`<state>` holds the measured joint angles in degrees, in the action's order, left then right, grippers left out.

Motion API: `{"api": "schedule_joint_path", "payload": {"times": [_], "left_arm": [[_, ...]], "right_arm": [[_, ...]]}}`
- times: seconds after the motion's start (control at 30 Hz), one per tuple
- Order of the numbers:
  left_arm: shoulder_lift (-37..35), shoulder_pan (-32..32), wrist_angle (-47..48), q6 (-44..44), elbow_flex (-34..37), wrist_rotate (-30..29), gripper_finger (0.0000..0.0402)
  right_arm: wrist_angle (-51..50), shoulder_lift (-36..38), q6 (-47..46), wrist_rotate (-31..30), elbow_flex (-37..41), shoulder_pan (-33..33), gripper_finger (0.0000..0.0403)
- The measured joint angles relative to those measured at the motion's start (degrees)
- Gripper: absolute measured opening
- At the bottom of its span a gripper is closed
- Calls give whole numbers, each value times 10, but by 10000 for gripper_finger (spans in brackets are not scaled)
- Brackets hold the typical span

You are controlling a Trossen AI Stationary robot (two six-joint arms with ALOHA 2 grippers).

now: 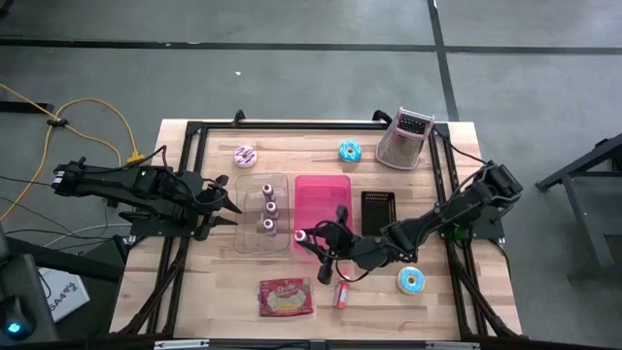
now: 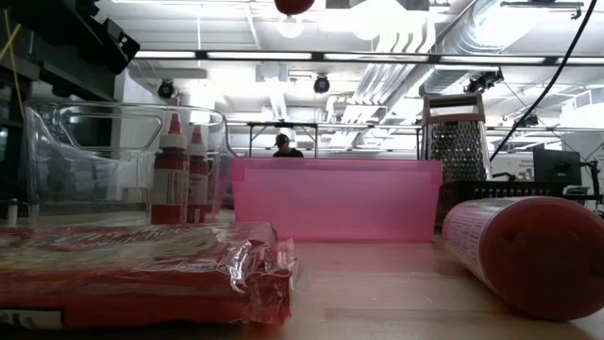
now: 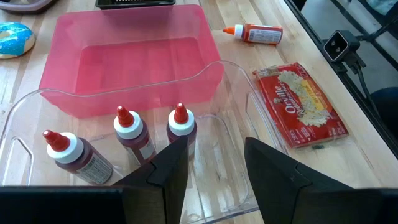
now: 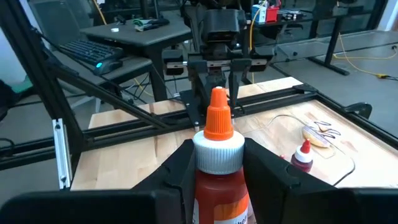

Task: Pick & Place Food Item
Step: Put the right orange food coloring bottle into the transparent bin

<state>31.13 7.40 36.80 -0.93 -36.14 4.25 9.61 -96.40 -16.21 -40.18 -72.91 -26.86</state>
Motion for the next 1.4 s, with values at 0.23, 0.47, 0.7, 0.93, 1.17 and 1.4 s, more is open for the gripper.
{"api": "schedule_joint_path", "payload": {"times": [0.23, 0.47, 0.7, 0.93, 1.17, 1.4], "left_arm": [[0, 0, -28, -5, 0, 0, 152], [8, 0, -89, -39, 0, 0, 152], [36, 0, -171, -37, 0, 0, 152], [73, 0, -237, -86, 0, 0, 152], [91, 0, -244, -137, 0, 53, 152], [107, 17, -271, -120, 0, 50, 152]], "right_arm": [[2, 0, 14, 0, 0, 0, 100], [36, 0, 41, 3, 0, 4, 100], [103, 0, 105, 7, 0, 5, 101], [107, -4, 99, 71, 0, 26, 101], [91, -15, 70, 102, -1, 36, 101], [91, -37, 55, 113, 0, 45, 101]]}}
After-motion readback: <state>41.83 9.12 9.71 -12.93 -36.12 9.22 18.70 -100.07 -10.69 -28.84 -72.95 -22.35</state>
